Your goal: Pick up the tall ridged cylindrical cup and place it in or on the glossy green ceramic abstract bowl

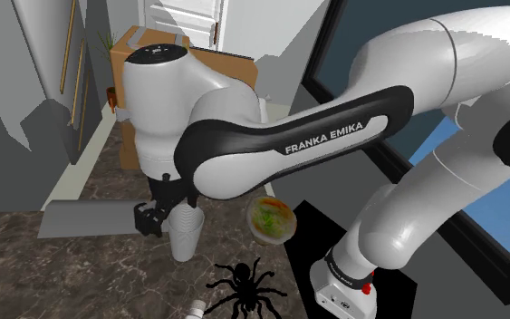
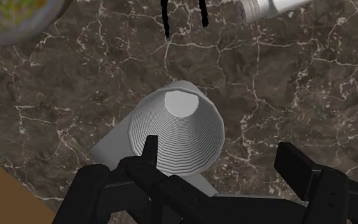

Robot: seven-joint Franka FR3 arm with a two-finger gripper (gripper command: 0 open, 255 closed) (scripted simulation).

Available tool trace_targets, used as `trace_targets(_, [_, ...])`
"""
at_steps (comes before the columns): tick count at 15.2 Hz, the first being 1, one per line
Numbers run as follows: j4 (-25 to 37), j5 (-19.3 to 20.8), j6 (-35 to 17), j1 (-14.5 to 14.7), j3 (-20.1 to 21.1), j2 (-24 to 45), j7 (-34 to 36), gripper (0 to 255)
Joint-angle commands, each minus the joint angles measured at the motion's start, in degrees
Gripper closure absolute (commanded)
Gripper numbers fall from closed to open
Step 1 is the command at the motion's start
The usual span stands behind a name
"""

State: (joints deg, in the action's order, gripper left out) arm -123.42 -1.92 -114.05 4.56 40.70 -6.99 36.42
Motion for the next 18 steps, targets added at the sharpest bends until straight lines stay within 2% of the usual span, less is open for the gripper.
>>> trace_targets(1, [0.6,2.0,-1.2,0.1,1.0,2.5,2.1,0])
trace_targets(8, [-2.8,3.7,-6.3,0.1,1.3,4.8,3.4,0])
trace_targets(16, [-2.7,3.7,-6.3,0.1,1.3,4.8,3.4,0])
trace_targets(17, [-2.7,3.7,-6.3,0.1,1.3,4.8,3.4,255])
trace_targets(18, [-2.7,3.7,-6.3,0.1,1.3,4.8,3.4,255])
